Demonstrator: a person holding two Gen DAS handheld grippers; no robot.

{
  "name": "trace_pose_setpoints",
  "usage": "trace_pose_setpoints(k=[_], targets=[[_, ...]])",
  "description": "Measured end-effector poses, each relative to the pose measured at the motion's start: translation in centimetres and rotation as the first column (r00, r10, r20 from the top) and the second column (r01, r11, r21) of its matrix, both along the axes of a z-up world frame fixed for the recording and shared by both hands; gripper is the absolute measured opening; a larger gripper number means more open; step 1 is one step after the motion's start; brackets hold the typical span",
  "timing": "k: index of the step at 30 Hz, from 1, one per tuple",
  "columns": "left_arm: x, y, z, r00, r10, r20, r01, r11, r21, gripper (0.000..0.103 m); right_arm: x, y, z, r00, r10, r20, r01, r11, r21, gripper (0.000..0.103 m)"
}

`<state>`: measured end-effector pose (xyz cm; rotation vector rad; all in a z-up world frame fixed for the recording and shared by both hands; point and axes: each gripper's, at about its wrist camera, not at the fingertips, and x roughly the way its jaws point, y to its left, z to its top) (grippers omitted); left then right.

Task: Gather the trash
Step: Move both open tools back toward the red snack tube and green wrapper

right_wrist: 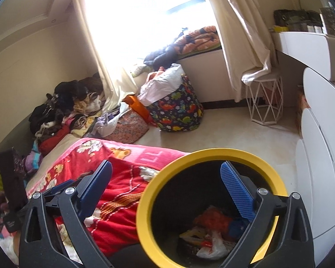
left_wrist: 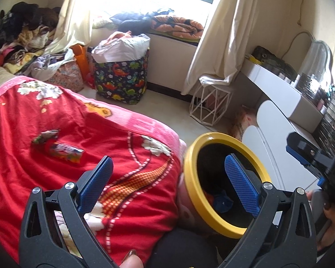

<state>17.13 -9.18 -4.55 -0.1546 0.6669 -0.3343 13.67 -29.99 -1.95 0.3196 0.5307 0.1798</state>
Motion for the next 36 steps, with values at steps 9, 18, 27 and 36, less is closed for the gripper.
trace_pose_setpoints(k=[9,18,27,36], targets=[[0.7,3.8,0.5,0.997,0.078,0.011,-0.078,0.997,-0.019,0.092,0.3,3.7,0.3,0.996,0.083,0.014,-0.083,0.996,-0.033,0.096],[1.8,8.2,0.1,0.987,0.162,-0.021,-0.163,0.985,-0.049,0.092,1.5,8.8,-0.5,0.982,0.189,-0.025,-0.19,0.978,-0.089,0.096],[2.9,15.0,-1.1,0.956,0.282,-0.074,-0.289,0.951,-0.107,0.092,4.6,15.1,-2.8,0.947,0.305,-0.099,-0.318,0.933,-0.169,0.096],[4.1,20.8,-3.5,0.916,0.355,-0.188,-0.392,0.892,-0.226,0.089,9.2,22.0,-5.7,0.891,0.419,-0.175,-0.451,0.86,-0.238,0.091]])
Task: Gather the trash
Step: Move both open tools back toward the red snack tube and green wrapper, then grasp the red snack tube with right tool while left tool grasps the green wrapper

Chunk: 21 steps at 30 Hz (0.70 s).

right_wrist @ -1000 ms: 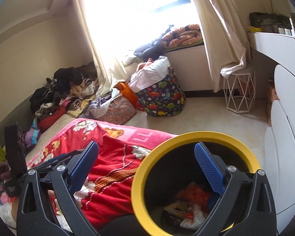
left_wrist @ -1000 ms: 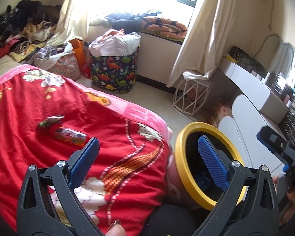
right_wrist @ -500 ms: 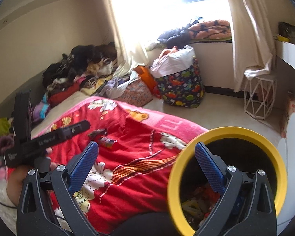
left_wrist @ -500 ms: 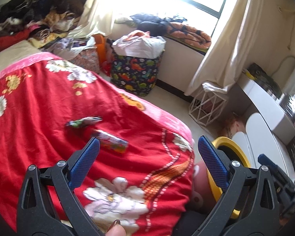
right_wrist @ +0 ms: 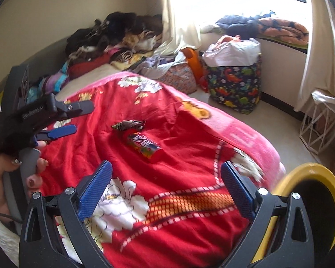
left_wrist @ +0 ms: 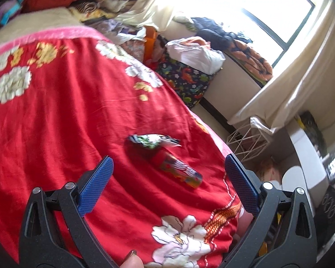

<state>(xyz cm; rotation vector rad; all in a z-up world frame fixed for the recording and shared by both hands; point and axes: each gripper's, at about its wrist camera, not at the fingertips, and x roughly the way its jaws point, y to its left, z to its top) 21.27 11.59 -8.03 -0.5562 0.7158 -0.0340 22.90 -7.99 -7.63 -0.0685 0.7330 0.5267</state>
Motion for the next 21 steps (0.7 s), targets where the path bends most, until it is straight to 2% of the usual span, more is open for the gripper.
trace_pose_setpoints(k=[6,10,17,21], targets=[[1.6,1.0,-0.9,1.0,-0.006,-0.027,0.005,0.999,-0.052,0.076,3.1,2.9,-2.7,0.998,0.037,-0.052,-0.038,0.999,-0.016,0.078],[3.1,1.4,-1.9,0.998,-0.014,-0.059,0.009,0.997,-0.08,0.07,4.6,4.2,-3.9,0.995,0.056,-0.078,-0.058,0.998,-0.02,0.076],[5.5,2.4,-4.1,0.992,-0.014,-0.125,-0.01,0.982,-0.189,0.064,6.7,6.5,-5.1,0.989,0.116,-0.097,-0.121,0.991,-0.055,0.075],[6.4,2.7,-5.3,0.987,-0.019,-0.158,-0.019,0.972,-0.235,0.059,7.9,7.5,-6.2,0.982,0.137,-0.127,-0.146,0.987,-0.064,0.069]])
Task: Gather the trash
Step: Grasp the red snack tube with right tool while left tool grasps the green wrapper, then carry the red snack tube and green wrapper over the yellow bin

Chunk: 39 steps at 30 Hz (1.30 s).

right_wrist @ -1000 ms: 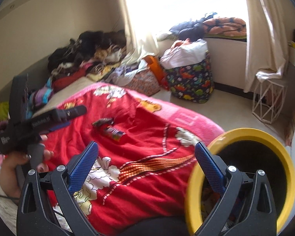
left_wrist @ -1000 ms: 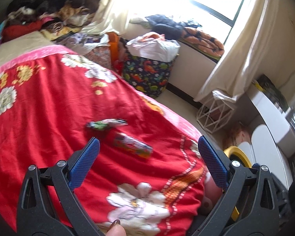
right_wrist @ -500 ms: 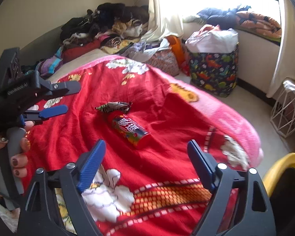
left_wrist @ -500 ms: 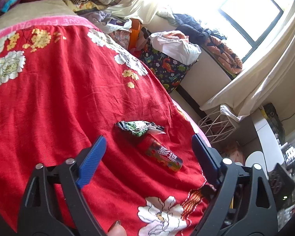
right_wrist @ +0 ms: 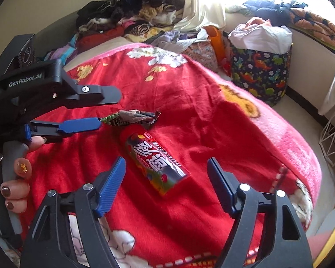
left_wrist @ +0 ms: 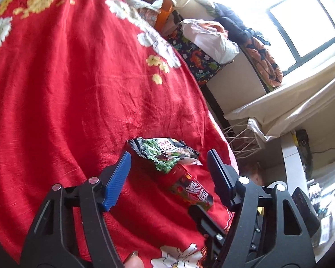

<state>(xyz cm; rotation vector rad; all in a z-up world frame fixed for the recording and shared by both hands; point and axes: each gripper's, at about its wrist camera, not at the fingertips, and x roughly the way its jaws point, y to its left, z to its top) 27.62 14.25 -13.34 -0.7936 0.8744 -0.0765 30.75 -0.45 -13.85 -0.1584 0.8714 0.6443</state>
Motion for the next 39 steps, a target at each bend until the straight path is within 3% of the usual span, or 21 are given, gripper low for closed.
trace_pose_setpoints(k=[1,3,10,12,15,23,39], targets=[[0.2,0.0,-0.3,1.0,0.004,-0.006,-0.004,1.0,-0.015,0.058,0.3,0.3,-0.3,1.0,0.009,-0.009,-0.009,1.0,-0.002,0.067],[0.4,0.3,-1.0,1.0,0.019,-0.02,-0.02,0.998,-0.057,0.055,0.6,0.6,-1.1,0.999,0.02,-0.042,-0.019,1.0,0.011,0.052],[1.0,0.7,-2.3,0.998,0.057,-0.039,-0.062,0.99,-0.131,0.031,-0.8,-0.7,-1.5,0.998,-0.006,-0.068,0.011,0.998,0.068,0.042],[1.0,0.8,-2.4,0.998,0.057,-0.038,-0.062,0.988,-0.143,0.018,-1.5,-1.3,-1.4,0.997,-0.016,-0.07,0.021,0.997,0.077,0.039],[0.7,0.4,-2.4,0.999,0.041,-0.026,-0.044,0.986,-0.158,0.008,-2.7,-2.1,-1.4,0.997,-0.028,-0.077,0.035,0.996,0.086,0.036],[-1.3,-0.7,-1.2,1.0,0.008,0.021,-0.004,0.988,-0.157,0.003,-5.1,-4.4,-0.1,0.993,-0.071,-0.092,0.085,0.984,0.156,0.034],[-4.8,-5.6,3.5,0.985,-0.089,0.145,0.085,0.996,0.033,0.003,-8.9,-11.7,3.8,0.975,-0.214,-0.051,0.219,0.925,0.312,0.033]])
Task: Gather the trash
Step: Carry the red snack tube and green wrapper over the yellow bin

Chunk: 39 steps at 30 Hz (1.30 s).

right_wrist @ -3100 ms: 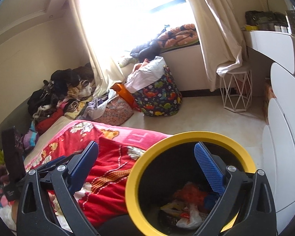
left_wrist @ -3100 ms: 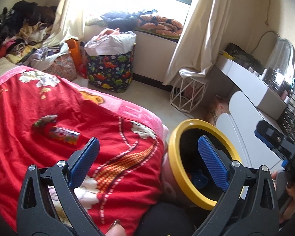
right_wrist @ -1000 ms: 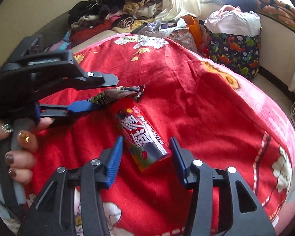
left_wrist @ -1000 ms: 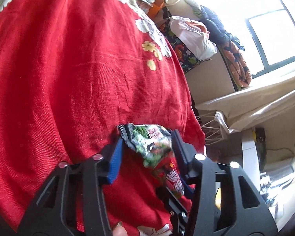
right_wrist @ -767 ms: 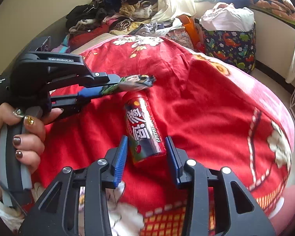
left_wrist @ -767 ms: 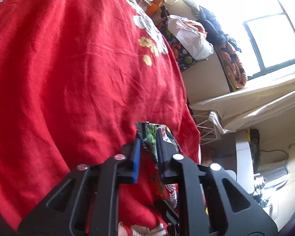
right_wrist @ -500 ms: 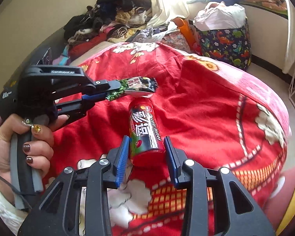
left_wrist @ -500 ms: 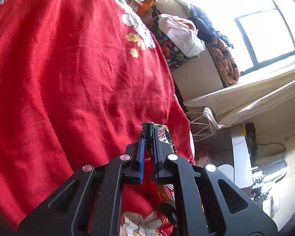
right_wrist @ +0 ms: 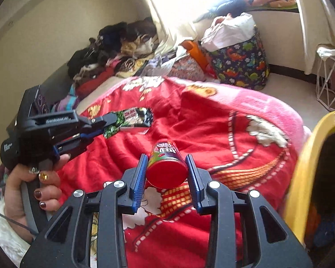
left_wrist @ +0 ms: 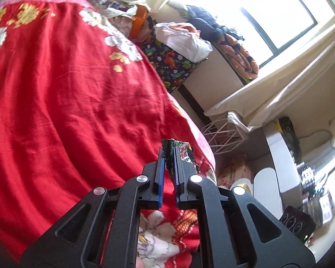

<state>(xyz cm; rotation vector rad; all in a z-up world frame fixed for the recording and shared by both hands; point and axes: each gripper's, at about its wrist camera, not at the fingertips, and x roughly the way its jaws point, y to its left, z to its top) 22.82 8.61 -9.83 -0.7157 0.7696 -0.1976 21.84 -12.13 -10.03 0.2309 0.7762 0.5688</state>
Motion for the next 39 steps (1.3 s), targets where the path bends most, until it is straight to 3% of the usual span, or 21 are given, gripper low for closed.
trace_pose_setpoints(k=[10,18,39], targets=[[-0.4,-6.0,2.2,0.99,-0.128,0.052,0.124,0.989,0.08,0.003,-0.9,-6.9,3.0,0.989,-0.143,0.042,0.139,0.986,0.094,0.033],[-0.9,-10.1,2.9,0.974,-0.218,0.068,0.209,0.971,0.116,0.003,-2.4,-11.9,4.8,0.965,-0.246,0.094,0.237,0.966,0.102,0.033],[-2.7,-18.2,4.0,0.923,-0.374,0.088,0.347,0.911,0.223,0.004,-5.5,-22.2,4.8,0.891,-0.451,0.061,0.438,0.886,0.149,0.033]])
